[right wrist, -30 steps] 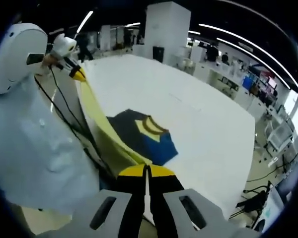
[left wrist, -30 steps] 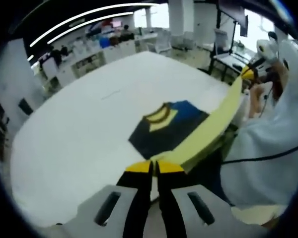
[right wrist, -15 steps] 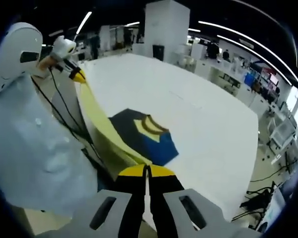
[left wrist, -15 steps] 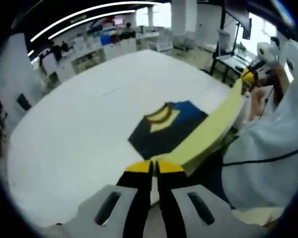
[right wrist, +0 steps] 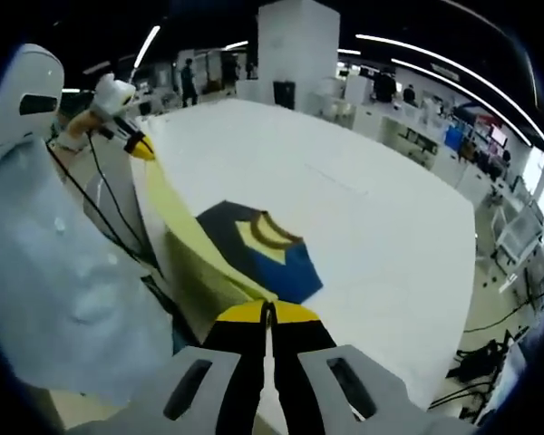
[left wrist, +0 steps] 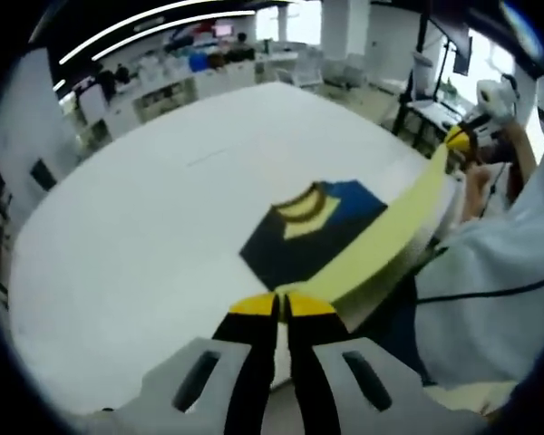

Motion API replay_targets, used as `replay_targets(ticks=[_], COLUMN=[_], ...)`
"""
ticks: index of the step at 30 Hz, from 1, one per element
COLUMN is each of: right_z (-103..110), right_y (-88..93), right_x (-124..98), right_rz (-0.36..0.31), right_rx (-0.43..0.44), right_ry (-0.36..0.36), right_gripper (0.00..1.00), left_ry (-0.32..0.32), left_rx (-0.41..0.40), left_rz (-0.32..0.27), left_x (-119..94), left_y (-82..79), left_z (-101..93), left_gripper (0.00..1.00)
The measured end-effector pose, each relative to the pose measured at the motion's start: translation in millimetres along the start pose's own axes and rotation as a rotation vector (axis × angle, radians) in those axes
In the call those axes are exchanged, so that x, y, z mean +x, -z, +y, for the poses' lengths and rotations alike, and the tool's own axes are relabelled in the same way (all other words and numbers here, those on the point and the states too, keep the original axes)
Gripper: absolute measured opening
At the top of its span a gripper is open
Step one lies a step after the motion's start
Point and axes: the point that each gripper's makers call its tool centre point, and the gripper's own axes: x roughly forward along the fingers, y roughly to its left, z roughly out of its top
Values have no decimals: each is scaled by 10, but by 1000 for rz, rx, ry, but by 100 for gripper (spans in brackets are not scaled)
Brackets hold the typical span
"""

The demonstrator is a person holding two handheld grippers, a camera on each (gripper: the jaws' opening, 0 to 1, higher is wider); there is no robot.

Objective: Fold the garment on the visible template until the final outline fits inside the template.

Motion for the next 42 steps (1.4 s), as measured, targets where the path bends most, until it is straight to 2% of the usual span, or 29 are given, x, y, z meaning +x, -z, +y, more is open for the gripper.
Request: replay_targets(ticks=[12, 15, 24, 37, 42], right_z=[-145, -168, -278, -348, -379], right_y=[80, 90, 102, 129, 165], right_x=[228, 280, 421, 597, 672], right_rz=[20, 21, 10, 16, 14], right_rx=[26, 31, 60, 73, 105], right_ry=[-12, -20, -20, -22, -17], right_gripper=[2, 2, 2, 2, 2], left_ry=[21, 22, 27, 34, 56], left_rx=[-20, -37, -72, -116, -133], left_rz=[5, -8, 8, 17, 31], left_x=[197, 247, 399, 679, 825], left_y=[-21, -36, -7, 18, 46], left_z=[67, 108, 206, 362, 398], left_gripper=[0, 0, 0, 0, 0])
